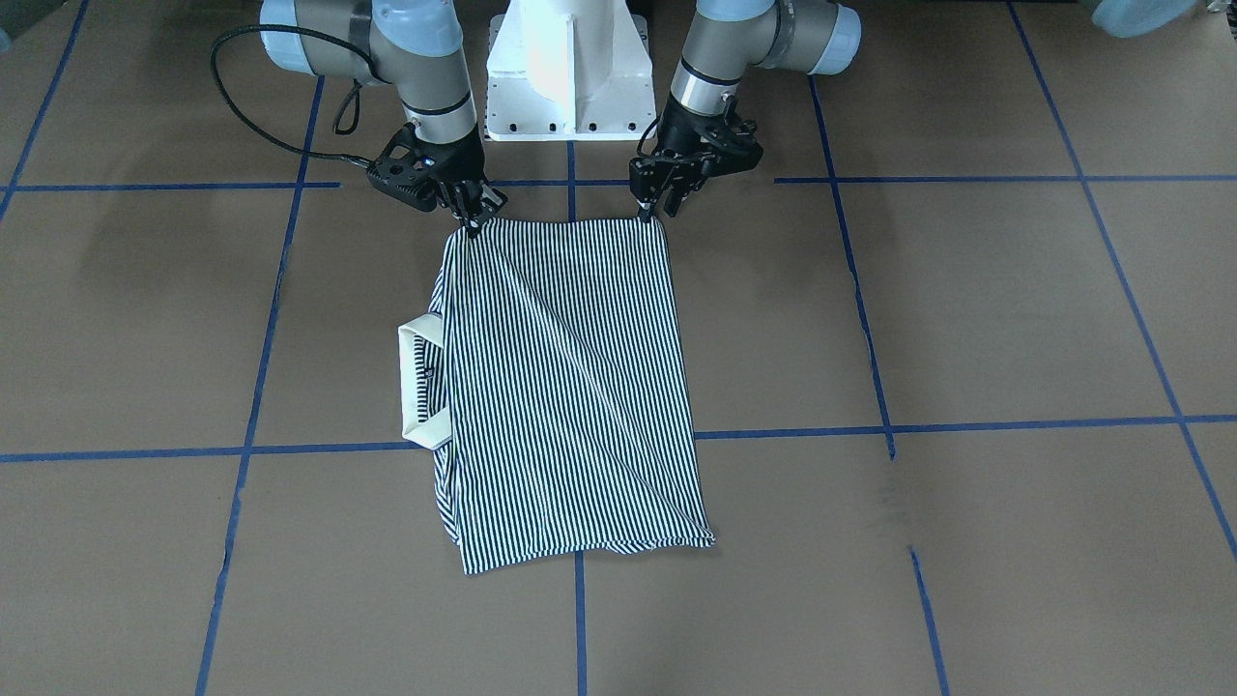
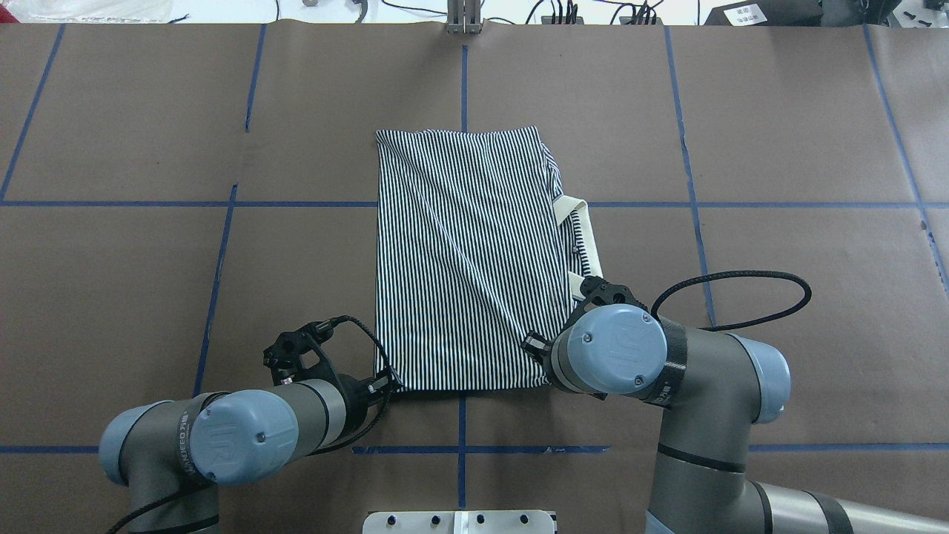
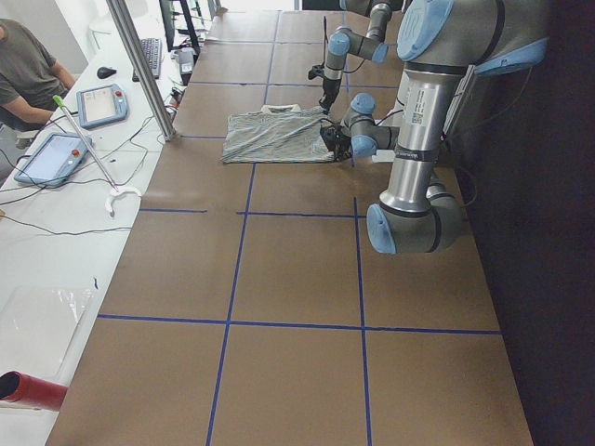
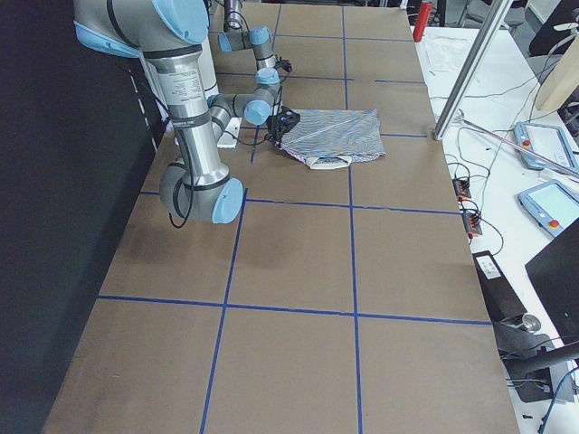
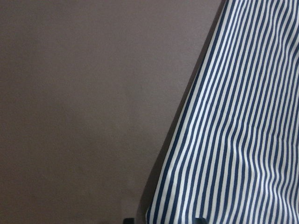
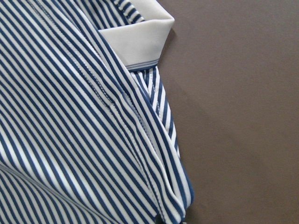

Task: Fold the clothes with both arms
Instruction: 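Grasp the near shirt edge corners with both grippers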

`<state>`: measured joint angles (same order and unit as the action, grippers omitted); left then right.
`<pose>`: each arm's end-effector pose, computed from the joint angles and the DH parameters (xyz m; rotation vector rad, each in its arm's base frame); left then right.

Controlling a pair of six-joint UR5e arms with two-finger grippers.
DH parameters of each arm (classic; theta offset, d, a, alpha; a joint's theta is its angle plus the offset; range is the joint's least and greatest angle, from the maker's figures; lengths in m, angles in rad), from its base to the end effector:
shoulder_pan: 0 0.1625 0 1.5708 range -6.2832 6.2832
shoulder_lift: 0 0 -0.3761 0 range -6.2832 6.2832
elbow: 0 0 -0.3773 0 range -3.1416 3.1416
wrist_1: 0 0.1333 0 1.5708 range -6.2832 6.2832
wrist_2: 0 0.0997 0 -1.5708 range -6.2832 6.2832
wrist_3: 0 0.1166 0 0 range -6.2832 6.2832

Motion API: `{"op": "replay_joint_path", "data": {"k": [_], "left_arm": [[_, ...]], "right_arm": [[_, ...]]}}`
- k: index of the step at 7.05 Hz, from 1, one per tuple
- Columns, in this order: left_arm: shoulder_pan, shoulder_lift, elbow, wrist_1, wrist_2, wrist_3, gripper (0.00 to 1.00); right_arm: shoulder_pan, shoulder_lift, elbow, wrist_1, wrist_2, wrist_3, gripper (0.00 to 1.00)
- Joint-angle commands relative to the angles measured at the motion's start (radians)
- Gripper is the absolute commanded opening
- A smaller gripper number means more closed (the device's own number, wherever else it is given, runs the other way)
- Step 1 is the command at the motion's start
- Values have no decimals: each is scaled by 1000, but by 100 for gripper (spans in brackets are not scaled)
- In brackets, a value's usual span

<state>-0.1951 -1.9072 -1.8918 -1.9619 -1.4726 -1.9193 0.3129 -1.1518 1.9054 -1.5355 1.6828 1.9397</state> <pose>0.5342 -0.2531 0.2584 0.0086 1.0660 -0.5434 -0.5154 -0.2932 0.2588 -0.1302 -0.7975 0.6009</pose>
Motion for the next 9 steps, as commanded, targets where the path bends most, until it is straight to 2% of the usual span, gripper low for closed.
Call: {"op": "replay_joint_path", "data": {"k": [1, 2, 4, 6, 8, 9], "left_arm": [[0, -12, 14, 0, 0, 0, 45], [0, -13, 23, -2, 0, 0, 44], [0, -19, 39, 0, 0, 0, 33], [0, -27, 37, 0, -1, 0, 0], [-4, -27, 21, 11, -2, 0, 0], [-10, -27, -68, 85, -9, 3, 0]], "right_arm": [[-1, -2, 0, 0, 0, -1, 0], [-2, -3, 0, 0, 0, -1, 0], [-2, -2, 0, 0, 0, -1, 0], [-2, -2, 1, 0, 0, -1, 0], [0, -3, 3, 0, 0, -1, 0], [3, -5, 12, 0, 2, 1, 0]]}}
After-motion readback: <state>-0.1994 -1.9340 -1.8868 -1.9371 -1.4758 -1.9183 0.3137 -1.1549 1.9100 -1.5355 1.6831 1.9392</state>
